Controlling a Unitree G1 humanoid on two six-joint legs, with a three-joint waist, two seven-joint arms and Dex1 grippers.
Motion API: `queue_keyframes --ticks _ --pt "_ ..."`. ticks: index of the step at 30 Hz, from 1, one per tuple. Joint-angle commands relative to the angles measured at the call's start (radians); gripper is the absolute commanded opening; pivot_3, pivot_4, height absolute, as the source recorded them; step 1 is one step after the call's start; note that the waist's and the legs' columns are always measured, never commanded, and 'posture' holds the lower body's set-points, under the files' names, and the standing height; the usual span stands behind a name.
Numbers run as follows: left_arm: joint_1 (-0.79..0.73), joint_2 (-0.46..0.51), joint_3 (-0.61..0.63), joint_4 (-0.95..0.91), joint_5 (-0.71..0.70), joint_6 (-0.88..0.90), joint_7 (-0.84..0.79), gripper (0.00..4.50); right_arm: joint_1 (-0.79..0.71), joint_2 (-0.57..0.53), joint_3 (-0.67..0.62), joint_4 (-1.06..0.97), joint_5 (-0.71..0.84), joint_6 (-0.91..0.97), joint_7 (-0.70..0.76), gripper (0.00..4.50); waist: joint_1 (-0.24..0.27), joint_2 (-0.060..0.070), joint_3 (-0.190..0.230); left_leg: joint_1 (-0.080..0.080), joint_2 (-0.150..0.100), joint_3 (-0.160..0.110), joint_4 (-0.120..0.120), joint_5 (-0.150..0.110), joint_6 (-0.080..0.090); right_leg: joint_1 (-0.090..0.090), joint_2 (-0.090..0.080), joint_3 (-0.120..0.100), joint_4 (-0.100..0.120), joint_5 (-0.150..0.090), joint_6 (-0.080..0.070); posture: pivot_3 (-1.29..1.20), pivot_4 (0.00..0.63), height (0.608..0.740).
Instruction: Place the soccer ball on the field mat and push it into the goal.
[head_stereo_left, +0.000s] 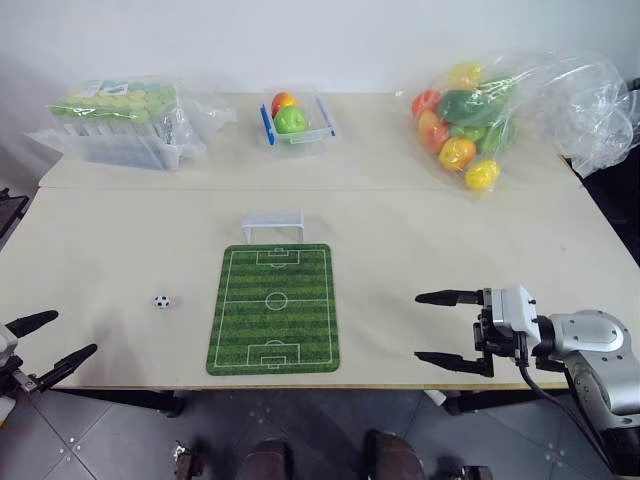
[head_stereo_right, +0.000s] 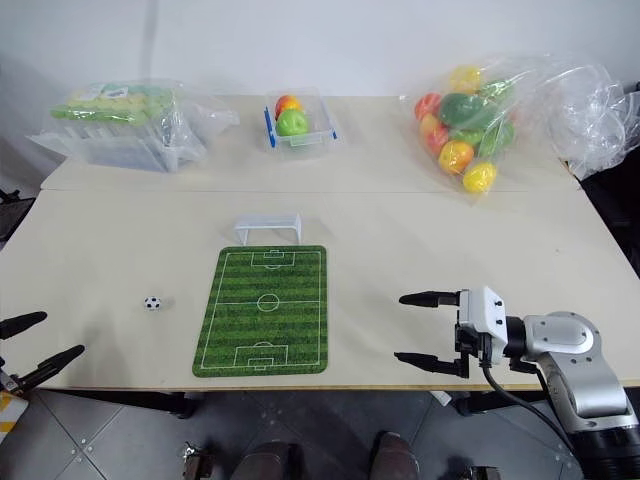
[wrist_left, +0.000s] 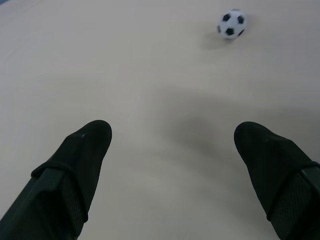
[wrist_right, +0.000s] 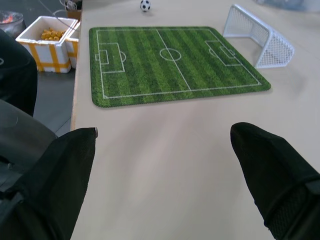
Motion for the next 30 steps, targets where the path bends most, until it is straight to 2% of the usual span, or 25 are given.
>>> queue_keyframes --ticks 1,5,11,20,30 --pt "0.015 -0.009 0.030 -0.061 -0.078 0.099 -0.034 4.47 -0.027 0.077 -0.018 -0.038 0.110 -0.022 0.015 4.50 -0.003 -0.001 0.000 0.000 0.000 0.000 0.000 0.000 0.000 0.000 0.000 0.000 0.000 0.000 0.000 0.00 0.150 0.740" --pt "0.012 -0.020 0.033 -0.075 -0.116 0.145 -0.088 4.47 -0.037 0.199 -0.037 -0.134 0.283 0.037 -0.020 4.50 -0.005 -0.001 0.000 0.001 0.004 0.000 0.001 0.000 -0.001 0.000 0.004 0.001 0.001 0.000 0.000 0.00 0.150 0.740" --pt "-0.017 -0.045 0.001 -0.045 -0.112 0.173 -0.128 4.47 -0.030 0.244 0.017 -0.171 0.243 0.004 0.007 4.50 0.000 -0.001 0.000 0.001 0.005 0.002 0.002 -0.002 -0.002 0.000 0.005 0.003 0.001 0.000 0.000 0.00 0.150 0.740" --pt "-0.213 -0.131 -0.114 -0.188 -0.115 0.347 -0.032 4.47 -0.009 0.233 0.005 -0.136 0.187 -0.005 0.000 4.50 0.023 -0.001 0.000 0.001 0.010 0.004 0.007 -0.004 -0.003 0.000 0.010 0.004 0.002 0.001 -0.002 0.00 0.150 0.740" --pt "-0.303 -0.161 -0.228 -0.113 -0.013 0.327 0.008 4.47 0.085 0.212 -0.038 -0.143 0.191 -0.034 0.033 4.50 0.020 -0.002 -0.001 0.002 0.012 0.008 0.009 -0.006 -0.003 -0.001 0.011 0.006 0.003 0.001 -0.002 0.00 0.150 0.740"
